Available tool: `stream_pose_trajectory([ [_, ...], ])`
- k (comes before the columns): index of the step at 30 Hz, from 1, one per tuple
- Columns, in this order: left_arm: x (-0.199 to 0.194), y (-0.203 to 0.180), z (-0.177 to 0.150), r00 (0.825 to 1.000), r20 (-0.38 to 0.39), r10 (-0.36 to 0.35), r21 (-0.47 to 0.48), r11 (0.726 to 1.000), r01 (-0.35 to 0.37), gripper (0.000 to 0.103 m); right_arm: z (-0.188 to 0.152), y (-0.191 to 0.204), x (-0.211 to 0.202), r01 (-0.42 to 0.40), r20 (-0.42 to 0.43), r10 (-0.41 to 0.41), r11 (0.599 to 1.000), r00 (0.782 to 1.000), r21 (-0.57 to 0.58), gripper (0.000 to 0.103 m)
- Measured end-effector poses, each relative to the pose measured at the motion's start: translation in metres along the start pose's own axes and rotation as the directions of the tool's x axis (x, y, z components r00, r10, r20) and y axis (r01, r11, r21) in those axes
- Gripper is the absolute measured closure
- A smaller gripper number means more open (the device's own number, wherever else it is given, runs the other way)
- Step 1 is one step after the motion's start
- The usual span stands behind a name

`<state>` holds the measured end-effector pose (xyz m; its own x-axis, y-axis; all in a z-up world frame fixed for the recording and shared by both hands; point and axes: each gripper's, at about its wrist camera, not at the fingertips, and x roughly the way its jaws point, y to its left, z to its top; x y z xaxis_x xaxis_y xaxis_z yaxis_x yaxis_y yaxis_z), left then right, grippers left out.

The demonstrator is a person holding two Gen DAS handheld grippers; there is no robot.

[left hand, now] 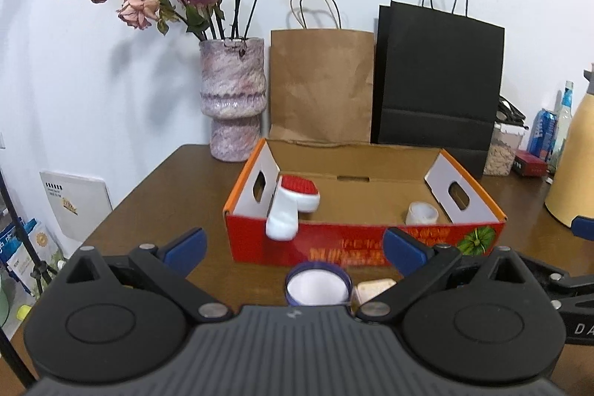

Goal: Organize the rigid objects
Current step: 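Withdraw both open tools from the red box, then lower the right tool onto the green spray bottle and grasp it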

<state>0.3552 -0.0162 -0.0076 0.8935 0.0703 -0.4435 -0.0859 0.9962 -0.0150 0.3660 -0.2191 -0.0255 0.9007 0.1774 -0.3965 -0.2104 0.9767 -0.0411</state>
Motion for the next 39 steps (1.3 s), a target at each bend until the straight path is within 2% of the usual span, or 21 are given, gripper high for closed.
stream_pose_trajectory([
  [12, -0.022, 0.002, -0.036, 0.999, -0.03, -0.032, 0.01, 0.999, 0.033, 0.0, -0.037, -0.003, -0.034, 0.032, -0.042, -0.032, 0.999, 0.999, -0.003, 0.0],
  [21, -0.028, 0.001, -0.058, 0.998, -0.043, -0.04, 0.021, 0.999, 0.041, 0.0, -0.068, -0.012, -0.04, 0.044, -0.111, -0.044, 0.999, 0.993, -0.008, 0.0],
  [28, -0.029, -0.003, -0.067, 0.998, -0.044, -0.036, 0.036, 0.999, 0.037, 0.0, -0.075, -0.006, -0.038, 0.037, -0.127, -0.039, 0.999, 0.991, -0.019, 0.0],
  [33, -0.025, 0.0, -0.069, 0.998, -0.053, -0.037, 0.026, 0.999, 0.038, 0.0, -0.072, -0.001, -0.022, 0.045, -0.161, -0.044, 0.999, 0.986, 0.001, 0.001],
  [36, -0.023, 0.002, -0.07, 0.997, -0.061, -0.039, 0.014, 0.999, 0.04, 0.0, -0.07, 0.001, -0.005, 0.076, -0.213, -0.068, 0.997, 0.975, 0.028, 0.008],
  [37, -0.022, 0.003, -0.07, 0.997, -0.066, -0.043, 0.01, 0.999, 0.043, 0.0, -0.069, 0.001, -0.001, 0.075, -0.225, -0.064, 0.996, 0.972, 0.042, 0.013],
  [39, -0.02, 0.004, -0.071, 0.997, -0.071, -0.041, 0.002, 0.999, 0.041, 0.0, -0.069, 0.0, 0.009, 0.069, -0.256, -0.048, 0.995, 0.966, 0.073, 0.017],
])
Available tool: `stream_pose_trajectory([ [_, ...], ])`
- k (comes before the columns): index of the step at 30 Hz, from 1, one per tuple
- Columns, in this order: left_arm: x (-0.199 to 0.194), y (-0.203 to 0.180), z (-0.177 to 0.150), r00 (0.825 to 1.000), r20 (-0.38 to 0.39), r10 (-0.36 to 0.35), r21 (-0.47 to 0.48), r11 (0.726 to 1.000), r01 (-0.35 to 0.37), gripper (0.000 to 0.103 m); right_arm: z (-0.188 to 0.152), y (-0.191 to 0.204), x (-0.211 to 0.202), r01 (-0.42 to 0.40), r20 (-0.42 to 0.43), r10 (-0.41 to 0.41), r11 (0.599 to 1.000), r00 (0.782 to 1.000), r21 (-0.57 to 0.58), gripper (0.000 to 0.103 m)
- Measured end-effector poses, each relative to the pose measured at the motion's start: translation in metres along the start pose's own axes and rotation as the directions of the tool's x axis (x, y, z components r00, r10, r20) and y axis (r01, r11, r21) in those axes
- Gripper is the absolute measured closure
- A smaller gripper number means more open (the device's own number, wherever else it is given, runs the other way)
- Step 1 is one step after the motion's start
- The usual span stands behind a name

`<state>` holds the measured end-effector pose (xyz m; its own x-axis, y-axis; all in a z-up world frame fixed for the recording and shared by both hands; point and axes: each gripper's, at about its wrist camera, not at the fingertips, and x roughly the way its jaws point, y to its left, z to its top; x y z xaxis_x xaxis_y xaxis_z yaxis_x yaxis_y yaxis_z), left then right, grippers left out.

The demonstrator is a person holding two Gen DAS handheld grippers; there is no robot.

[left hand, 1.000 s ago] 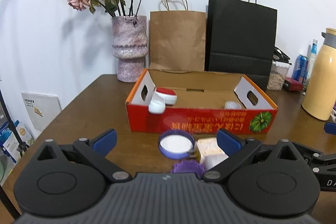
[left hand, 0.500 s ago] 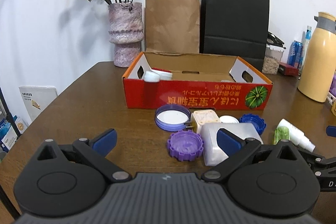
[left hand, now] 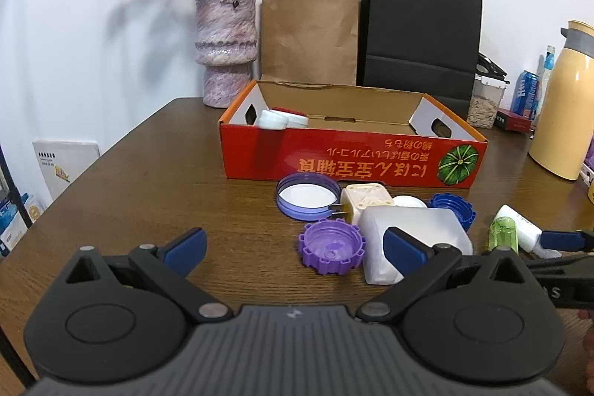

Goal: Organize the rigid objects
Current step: 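Lower the right tool onto the green spray bottle and grasp it, then lift the green spray bottle with the right tool while the left tool grasps the translucent white container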

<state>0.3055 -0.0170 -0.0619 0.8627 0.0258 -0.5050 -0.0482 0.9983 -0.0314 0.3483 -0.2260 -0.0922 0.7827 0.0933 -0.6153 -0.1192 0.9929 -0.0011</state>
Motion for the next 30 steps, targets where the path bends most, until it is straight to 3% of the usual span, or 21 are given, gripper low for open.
stream_pose_trajectory([
  [3, 0.0, 0.002, 0.0, 1.0, -0.003, -0.004, -0.01, 1.0, 0.004, 0.0, 0.003, 0.004, 0.011, 0.006, -0.022, -0.006, 1.0, 1.0, -0.004, 0.021],
  [7, 0.0, 0.003, -0.001, 1.0, -0.004, 0.0, -0.011, 1.0, 0.0, 0.0, 0.002, 0.007, 0.019, -0.034, -0.047, 0.033, 0.999, 0.998, -0.015, 0.053],
  [11, 0.001, 0.004, -0.001, 1.0, -0.009, 0.006, -0.016, 1.0, -0.006, 0.0, -0.002, 0.007, 0.014, -0.056, -0.034, 0.053, 0.994, 0.998, -0.094, 0.072],
  [18, 0.003, 0.002, -0.002, 1.0, -0.011, 0.014, -0.011, 1.0, -0.014, 0.0, -0.003, -0.006, 0.014, -0.12, -0.017, 0.119, 0.984, 0.993, -0.129, 0.072],
  [30, 0.008, -0.008, -0.005, 1.0, -0.004, 0.022, 0.011, 1.0, -0.022, 0.0, -0.009, -0.012, 0.008, -0.113, 0.057, 0.119, 0.988, 0.991, -0.105, 0.073],
])
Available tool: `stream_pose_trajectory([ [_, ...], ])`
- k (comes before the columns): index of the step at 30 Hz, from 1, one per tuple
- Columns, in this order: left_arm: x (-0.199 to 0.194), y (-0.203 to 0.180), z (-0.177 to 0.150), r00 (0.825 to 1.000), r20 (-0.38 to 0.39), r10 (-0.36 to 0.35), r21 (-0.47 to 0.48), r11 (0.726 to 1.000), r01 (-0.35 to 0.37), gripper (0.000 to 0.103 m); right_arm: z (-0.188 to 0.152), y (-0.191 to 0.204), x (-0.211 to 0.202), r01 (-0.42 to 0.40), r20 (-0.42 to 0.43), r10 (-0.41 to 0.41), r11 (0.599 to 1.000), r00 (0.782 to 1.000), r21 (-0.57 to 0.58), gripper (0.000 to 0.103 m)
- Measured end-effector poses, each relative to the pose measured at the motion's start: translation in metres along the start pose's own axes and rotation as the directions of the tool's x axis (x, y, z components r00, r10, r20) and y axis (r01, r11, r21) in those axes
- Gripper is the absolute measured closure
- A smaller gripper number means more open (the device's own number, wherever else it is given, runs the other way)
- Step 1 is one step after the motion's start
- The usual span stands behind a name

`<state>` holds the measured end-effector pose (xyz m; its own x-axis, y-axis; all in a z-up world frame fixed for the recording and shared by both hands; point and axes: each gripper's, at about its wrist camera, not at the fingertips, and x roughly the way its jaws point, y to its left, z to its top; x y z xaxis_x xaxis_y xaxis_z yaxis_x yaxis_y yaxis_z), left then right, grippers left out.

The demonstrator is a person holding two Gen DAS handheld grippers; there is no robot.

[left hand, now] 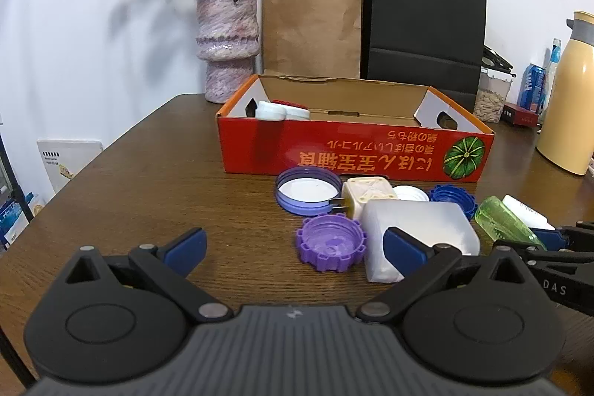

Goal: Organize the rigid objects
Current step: 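Lift the green spray bottle with the right tool while the left tool grasps the translucent white container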

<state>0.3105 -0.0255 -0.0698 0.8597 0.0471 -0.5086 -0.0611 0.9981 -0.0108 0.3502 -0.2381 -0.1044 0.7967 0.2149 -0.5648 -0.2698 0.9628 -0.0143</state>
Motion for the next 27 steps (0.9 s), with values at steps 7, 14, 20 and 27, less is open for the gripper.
stream_pose_trajectory([
  [7, 0.007, -0.016, 0.003, 0.999, -0.002, -0.033, -0.011, 0.999, 0.033, 0.0, 0.004, -0.007, -0.015, -0.014, 0.077, 0.013, 1.0, 0.997, 0.02, 0.073],
  [14, 0.015, -0.044, 0.004, 0.998, -0.005, -0.055, 0.026, 0.998, 0.055, 0.0, 0.009, -0.023, -0.024, -0.031, 0.13, 0.022, 0.997, 0.991, 0.072, 0.073],
  [20, 0.019, -0.065, 0.003, 0.996, -0.005, -0.089, 0.054, 0.995, 0.089, 0.0, 0.01, -0.03, -0.027, -0.042, 0.154, 0.028, 0.995, 0.988, 0.087, 0.073],
  [27, 0.032, -0.083, 0.002, 0.995, -0.039, -0.089, 0.069, 0.993, 0.092, 0.0, 0.01, -0.038, -0.029, -0.039, 0.165, 0.022, 0.994, 0.986, 0.103, 0.073],
])
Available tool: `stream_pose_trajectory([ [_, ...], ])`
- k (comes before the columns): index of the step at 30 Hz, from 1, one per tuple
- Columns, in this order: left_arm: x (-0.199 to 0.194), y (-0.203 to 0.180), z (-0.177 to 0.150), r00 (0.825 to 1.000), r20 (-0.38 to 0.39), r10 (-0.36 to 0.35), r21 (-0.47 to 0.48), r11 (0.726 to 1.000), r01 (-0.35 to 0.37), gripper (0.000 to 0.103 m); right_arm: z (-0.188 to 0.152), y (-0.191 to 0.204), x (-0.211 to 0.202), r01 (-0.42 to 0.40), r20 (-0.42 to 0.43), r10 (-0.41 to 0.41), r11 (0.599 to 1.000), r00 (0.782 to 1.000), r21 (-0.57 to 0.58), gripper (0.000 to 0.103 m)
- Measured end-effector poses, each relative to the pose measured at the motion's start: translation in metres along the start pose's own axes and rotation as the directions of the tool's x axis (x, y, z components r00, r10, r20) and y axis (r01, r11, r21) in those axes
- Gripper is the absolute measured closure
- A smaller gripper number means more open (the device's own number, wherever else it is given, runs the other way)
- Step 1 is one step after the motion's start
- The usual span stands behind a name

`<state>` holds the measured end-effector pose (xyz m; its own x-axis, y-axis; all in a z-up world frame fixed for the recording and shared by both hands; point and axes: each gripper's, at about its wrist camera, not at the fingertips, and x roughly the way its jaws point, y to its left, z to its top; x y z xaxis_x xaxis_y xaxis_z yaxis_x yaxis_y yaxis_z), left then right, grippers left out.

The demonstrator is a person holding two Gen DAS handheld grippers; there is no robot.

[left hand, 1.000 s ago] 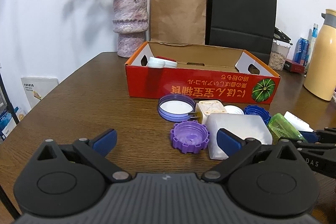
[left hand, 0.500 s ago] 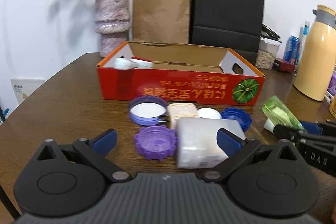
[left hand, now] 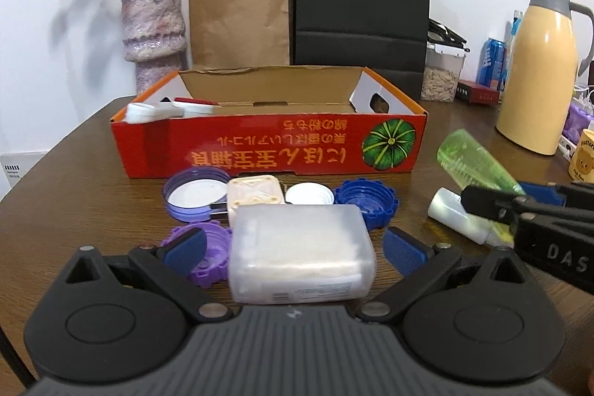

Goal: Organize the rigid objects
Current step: 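Lift the green spray bottle with the right tool while the left tool grasps the translucent white container, then carry the green bottle and white container with both tools over the red box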

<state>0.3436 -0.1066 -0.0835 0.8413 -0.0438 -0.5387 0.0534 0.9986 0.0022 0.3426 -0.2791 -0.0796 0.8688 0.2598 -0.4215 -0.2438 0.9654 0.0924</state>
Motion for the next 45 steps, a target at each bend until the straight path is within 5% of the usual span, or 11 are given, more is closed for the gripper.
stream_pose_trajectory([
  [8, 0.018, -0.004, -0.004, 0.997, -0.065, 0.032, 0.01, 0.999, -0.031, 0.0, -0.001, -0.004, 0.0, 0.009, -0.002, -0.009, 1.0, 1.0, 0.008, 0.073],
  [11, 0.017, -0.005, -0.004, 0.998, -0.057, 0.032, 0.014, 0.999, -0.031, 0.016, -0.002, -0.003, -0.001, 0.006, -0.001, -0.006, 1.0, 1.0, 0.004, 0.073],
  [14, 0.015, -0.007, -0.004, 0.999, -0.045, 0.022, 0.029, 0.999, -0.021, 0.019, -0.002, -0.002, -0.001, 0.004, -0.001, -0.004, 1.0, 1.0, 0.002, 0.073],
  [45, -0.042, -0.001, 0.001, 0.991, 0.137, -0.003, 0.039, 0.999, -0.003, 0.019, -0.004, 0.007, -0.015, 0.009, 0.058, -0.008, 1.0, 0.998, -0.016, 0.073],
])
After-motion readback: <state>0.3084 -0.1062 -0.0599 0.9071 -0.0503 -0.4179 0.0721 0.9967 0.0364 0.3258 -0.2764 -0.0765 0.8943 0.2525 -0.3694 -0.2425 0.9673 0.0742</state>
